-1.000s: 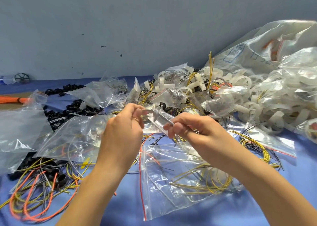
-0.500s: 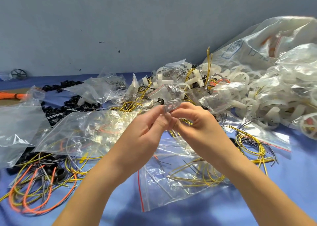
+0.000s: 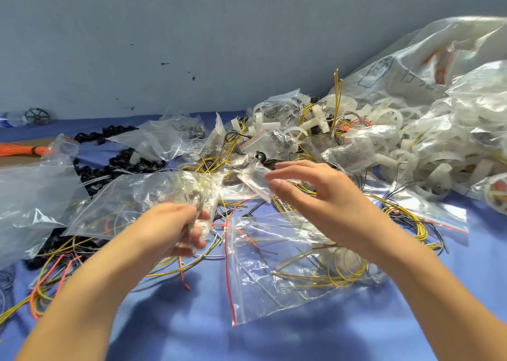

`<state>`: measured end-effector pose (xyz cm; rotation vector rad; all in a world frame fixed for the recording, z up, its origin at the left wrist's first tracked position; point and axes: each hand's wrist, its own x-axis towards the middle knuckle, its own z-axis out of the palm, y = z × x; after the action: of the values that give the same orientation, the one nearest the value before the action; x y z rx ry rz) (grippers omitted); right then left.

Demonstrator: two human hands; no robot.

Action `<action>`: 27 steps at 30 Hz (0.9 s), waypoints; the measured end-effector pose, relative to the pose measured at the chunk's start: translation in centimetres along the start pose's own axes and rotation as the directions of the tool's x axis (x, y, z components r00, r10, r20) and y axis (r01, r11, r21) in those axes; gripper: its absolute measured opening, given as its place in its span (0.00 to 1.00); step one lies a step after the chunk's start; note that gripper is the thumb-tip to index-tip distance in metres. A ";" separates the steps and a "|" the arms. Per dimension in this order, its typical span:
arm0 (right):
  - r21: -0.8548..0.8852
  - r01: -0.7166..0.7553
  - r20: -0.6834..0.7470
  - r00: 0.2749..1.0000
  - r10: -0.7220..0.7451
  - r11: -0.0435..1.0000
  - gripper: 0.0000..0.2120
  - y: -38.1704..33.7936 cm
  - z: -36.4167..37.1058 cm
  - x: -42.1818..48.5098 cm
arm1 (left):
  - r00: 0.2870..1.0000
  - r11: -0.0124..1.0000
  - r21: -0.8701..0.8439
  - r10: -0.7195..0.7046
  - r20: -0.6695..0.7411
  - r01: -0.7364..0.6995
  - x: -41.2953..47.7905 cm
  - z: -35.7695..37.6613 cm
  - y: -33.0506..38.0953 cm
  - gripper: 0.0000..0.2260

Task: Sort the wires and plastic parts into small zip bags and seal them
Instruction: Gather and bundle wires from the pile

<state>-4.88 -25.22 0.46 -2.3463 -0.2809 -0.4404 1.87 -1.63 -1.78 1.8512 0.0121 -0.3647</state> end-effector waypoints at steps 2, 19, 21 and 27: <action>-0.043 0.034 0.016 0.999 -0.033 0.998 0.13 0.2 0.6 -0.1 | 0.992 0.978 0.204 -0.074 0.103 0.052 -0.6 -1.3 -1.1 0.12; -0.369 0.251 0.337 0.933 -0.123 0.895 0.23 0.4 6.7 0.3 | 0.860 1.000 -0.025 -0.002 0.510 0.017 -1.0 0.2 -2.5 0.15; -0.361 0.261 0.335 0.932 -0.137 0.895 0.19 0.2 7.0 0.3 | 0.839 0.999 -0.042 0.002 0.544 0.025 -0.7 -0.5 -3.2 0.19; -0.382 0.280 0.402 0.908 -0.115 0.880 0.24 0.0 7.9 0.1 | 0.818 0.999 -0.027 -0.009 0.575 0.031 0.0 -3.6 -4.5 0.25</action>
<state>-2.90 -19.71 -4.90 -2.8519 -0.6721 -0.1588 1.88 3.11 -5.04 1.6395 -0.3769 -0.9249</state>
